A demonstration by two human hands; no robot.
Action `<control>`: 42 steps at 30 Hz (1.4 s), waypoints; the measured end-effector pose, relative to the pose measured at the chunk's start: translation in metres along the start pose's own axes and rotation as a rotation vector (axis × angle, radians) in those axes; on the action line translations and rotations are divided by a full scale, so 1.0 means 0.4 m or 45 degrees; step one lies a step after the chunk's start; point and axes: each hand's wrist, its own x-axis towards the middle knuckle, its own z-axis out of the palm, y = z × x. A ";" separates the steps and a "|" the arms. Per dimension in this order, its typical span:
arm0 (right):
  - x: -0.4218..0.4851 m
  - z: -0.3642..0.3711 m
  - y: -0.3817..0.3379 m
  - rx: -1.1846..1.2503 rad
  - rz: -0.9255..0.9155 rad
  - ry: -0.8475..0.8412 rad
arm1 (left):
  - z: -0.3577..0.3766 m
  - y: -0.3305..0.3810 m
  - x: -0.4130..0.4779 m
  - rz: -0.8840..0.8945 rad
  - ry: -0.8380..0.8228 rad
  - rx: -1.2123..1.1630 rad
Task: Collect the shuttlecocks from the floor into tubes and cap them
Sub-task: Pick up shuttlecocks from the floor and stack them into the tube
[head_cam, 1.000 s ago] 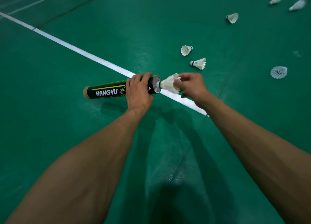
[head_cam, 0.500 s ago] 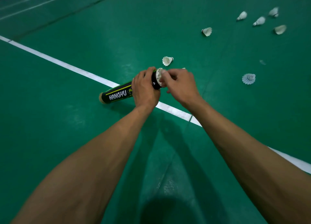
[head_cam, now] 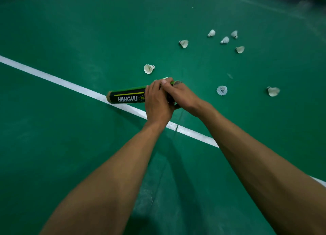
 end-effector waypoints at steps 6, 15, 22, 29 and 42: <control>0.020 -0.004 -0.086 -0.426 -0.126 0.544 | -0.017 0.054 0.033 -0.065 0.284 -0.124; 0.018 -0.038 -0.075 -0.041 0.220 -0.058 | 0.028 0.046 0.030 -0.018 0.239 -0.046; 0.094 0.009 0.032 0.265 0.199 -0.227 | 0.039 -0.046 0.030 0.075 0.124 0.096; 0.216 0.071 0.162 0.611 0.312 0.734 | 0.061 -0.106 0.067 0.059 0.022 0.369; 0.598 0.117 0.557 -0.045 0.644 0.085 | 0.038 -0.214 0.133 -0.028 -0.178 0.771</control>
